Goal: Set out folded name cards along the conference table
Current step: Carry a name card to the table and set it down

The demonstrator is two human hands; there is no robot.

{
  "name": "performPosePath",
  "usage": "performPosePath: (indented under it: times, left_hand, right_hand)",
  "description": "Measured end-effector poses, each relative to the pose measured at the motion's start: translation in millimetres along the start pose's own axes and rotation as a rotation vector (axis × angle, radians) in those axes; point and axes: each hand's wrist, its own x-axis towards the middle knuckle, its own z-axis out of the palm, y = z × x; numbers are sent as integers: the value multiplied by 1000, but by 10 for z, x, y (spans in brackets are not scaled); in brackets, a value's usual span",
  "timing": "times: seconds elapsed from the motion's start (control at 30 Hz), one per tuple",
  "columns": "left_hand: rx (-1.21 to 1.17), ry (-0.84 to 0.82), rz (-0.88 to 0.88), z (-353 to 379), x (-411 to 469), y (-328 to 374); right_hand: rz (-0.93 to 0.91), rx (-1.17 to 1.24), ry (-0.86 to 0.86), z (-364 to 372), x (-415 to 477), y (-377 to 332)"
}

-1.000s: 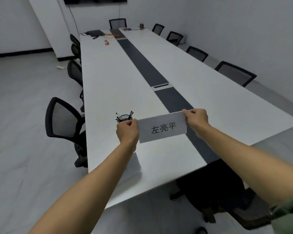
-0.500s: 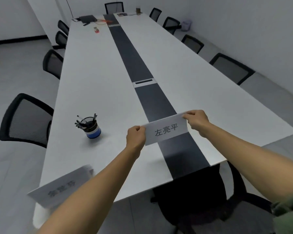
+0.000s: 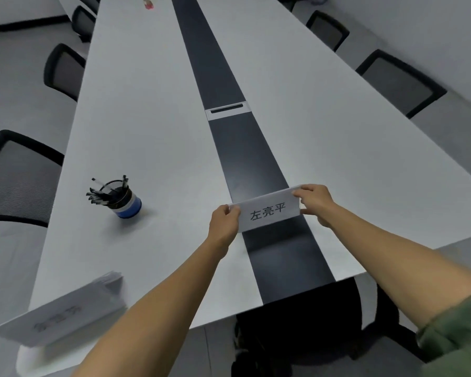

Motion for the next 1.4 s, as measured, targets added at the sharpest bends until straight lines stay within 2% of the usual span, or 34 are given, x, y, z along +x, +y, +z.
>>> performPosePath:
  times: [0.37, 0.63, 0.77, 0.83, 1.0, 1.17, 1.4]
  left_hand:
    - [-52, 76, -14, 115, 934, 142]
    - [-62, 109, -42, 89, 1339, 97]
    - [-31, 210, -117, 131, 1415, 92]
    - [-101, 235, -179, 186, 1441, 144]
    - [-317, 115, -257, 274, 1552, 345]
    - [-279, 30, -238, 175, 1661, 568]
    - [-193, -24, -168, 95, 1742, 762]
  right_hand:
    - [5, 41, -43, 377, 1081, -572]
    - [-10, 76, -98, 590, 1416, -668]
    - [-51, -14, -50, 569, 1475, -757]
    - [-90, -44, -32, 554, 1495, -824]
    - [-13, -69, -100, 615, 1512, -912]
    - [77, 6, -72, 579, 1536, -868]
    - [70, 55, -77, 486, 1566, -778]
